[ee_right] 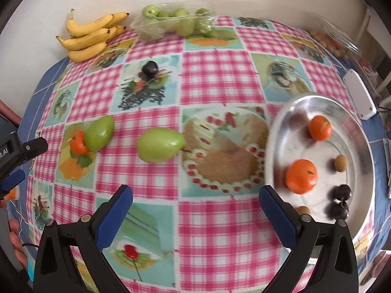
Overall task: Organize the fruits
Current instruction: 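Withdraw both open tools from the plate back toward the fruit group, then grasp the tangerine with the left tool while the right tool grasps the green pear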
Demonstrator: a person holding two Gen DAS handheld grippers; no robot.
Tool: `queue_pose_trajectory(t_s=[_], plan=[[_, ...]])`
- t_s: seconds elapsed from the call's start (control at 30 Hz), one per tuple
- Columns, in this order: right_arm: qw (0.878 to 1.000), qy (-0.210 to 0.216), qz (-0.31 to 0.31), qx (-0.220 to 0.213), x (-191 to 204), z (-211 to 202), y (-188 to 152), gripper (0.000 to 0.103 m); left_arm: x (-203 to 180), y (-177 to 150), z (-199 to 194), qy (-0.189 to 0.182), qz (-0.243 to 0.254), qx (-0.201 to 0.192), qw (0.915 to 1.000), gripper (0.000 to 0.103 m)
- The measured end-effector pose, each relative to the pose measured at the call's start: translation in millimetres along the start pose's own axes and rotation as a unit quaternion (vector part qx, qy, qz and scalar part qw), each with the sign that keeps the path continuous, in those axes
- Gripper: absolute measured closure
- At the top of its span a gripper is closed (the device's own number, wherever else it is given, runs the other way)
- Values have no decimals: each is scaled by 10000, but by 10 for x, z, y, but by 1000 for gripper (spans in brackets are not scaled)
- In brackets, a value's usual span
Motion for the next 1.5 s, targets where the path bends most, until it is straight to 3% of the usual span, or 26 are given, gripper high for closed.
queue_pose_trajectory(t_s=[0.4, 0.77, 1.23, 1.5], plan=[[9996, 231, -113, -128, 275, 128, 110, 0, 26, 76, 98, -110, 72, -92, 9999, 0], [9996, 190, -165, 125, 245, 309, 142, 0, -104, 144, 204, -205, 257, -171, 9993, 0], [9986, 370, -340, 191, 247, 310, 317, 0, -443, 167, 204, -427, 823, -442, 9947, 0], [9981, 435, -359, 256, 234, 316, 391, 0, -473, 239, 324, -479, 817, -175, 9954, 0]])
Point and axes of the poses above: each gripper's, at about its wrist camera, not at the fingertips, and z roughly the way its jaws point, x to its left, y to its top, the point moved 3 cm from there along z, roughly the way its jaws point, and after that the axes turned 11 degrees about x, right-handed, at the moved point
